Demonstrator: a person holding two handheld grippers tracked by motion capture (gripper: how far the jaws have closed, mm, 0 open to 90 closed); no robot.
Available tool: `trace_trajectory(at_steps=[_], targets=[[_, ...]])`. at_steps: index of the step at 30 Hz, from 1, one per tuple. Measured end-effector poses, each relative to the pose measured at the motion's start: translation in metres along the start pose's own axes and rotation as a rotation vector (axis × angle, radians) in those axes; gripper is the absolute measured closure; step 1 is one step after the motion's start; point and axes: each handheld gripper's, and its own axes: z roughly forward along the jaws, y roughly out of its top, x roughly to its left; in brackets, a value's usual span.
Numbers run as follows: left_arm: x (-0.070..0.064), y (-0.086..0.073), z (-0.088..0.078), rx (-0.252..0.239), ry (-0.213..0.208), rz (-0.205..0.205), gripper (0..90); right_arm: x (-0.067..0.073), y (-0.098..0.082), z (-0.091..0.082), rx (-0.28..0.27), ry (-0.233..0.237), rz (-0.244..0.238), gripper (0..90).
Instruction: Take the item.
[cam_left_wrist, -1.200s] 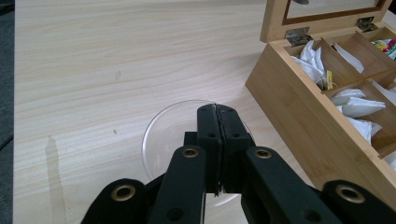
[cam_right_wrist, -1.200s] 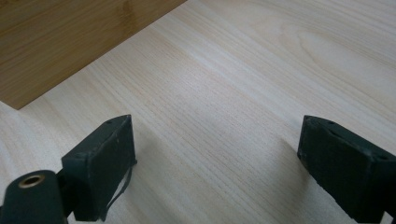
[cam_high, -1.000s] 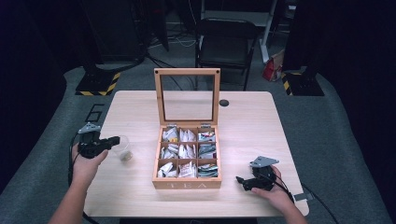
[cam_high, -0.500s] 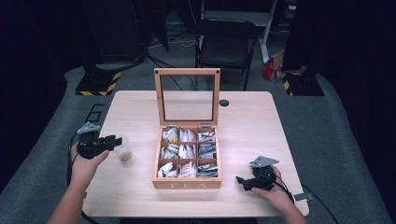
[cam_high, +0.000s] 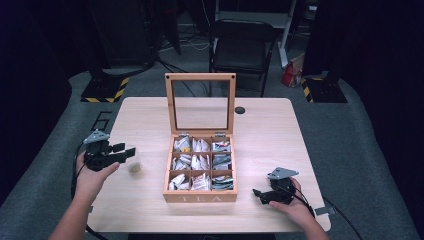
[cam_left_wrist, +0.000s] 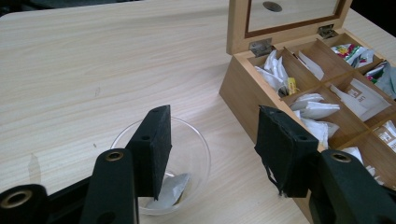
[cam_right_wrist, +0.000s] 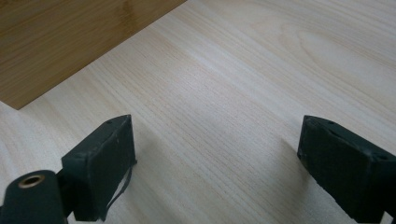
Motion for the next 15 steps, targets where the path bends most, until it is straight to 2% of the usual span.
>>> trace_trajectory(at_steps=[6, 15], targets=[[-0.007, -0.002, -0.004, 0.006, -0.024, 0.017, 45.1, 0.000, 0.000, 0.000, 0.001, 0.001, -0.001, 10.4], [-0.015, -0.007, -0.007, 0.005, -0.031, 0.033, 43.7, 0.000, 0.000, 0.000, 0.000, 0.000, -0.001, 10.4]])
